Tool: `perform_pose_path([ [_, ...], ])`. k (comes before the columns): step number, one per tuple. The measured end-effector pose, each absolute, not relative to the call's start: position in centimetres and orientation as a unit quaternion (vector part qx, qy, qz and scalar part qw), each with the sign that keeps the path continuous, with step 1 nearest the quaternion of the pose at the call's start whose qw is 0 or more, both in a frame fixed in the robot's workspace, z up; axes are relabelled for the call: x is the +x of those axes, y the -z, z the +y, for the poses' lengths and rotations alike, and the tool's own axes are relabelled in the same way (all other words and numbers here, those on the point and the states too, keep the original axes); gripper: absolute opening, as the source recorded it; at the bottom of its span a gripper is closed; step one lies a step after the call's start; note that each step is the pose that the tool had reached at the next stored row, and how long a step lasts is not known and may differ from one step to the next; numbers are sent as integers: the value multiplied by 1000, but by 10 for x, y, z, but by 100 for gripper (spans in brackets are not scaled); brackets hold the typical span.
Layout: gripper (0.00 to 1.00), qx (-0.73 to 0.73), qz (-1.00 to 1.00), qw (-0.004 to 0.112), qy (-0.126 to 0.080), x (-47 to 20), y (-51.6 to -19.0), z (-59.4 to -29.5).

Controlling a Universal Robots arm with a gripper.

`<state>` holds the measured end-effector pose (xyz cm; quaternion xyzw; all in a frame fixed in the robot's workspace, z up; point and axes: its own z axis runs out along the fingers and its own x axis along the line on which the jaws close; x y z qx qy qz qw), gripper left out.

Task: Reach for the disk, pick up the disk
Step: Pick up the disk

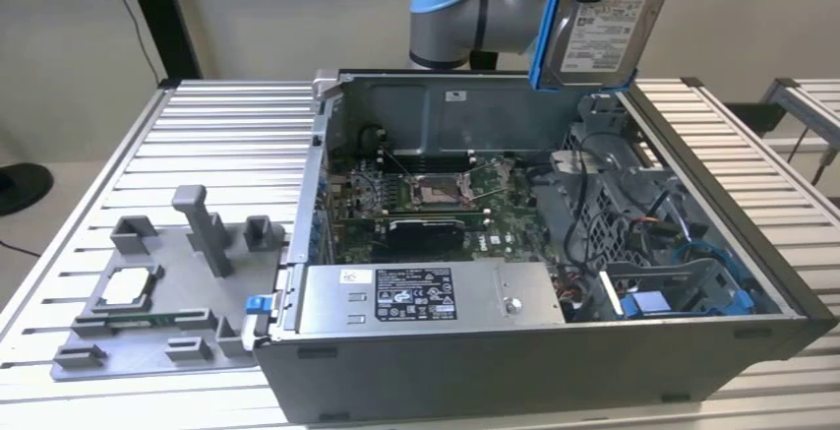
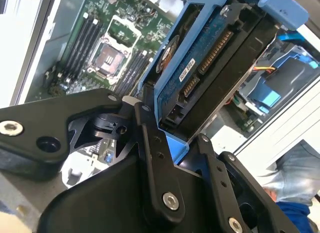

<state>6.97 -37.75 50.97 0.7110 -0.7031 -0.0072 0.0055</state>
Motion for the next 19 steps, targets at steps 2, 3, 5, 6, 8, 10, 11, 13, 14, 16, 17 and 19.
perform_pose_path([
  [2,0,711,-703,5,7,75,-510,-377],
  [3,0,711,-703,5,7,77,-510,-377],
  [5,0,711,-703,5,7,79,-510,-377],
  [6,0,711,-703,5,7,79,-510,-377],
  [8,0,711,-703,5,7,79,-510,-377],
  [10,0,711,-703,5,7,79,-510,-377],
  [11,0,711,-703,5,7,79,-510,-377],
  [13,0,711,-703,5,7,79,-510,-377],
  [14,0,711,-703,5,7,79,-510,-377],
  [16,0,711,-703,5,7,79,-510,-378],
  [17,0,711,-703,5,7,79,-510,-378],
  [19,0,711,-703,6,7,80,-510,-379],
])
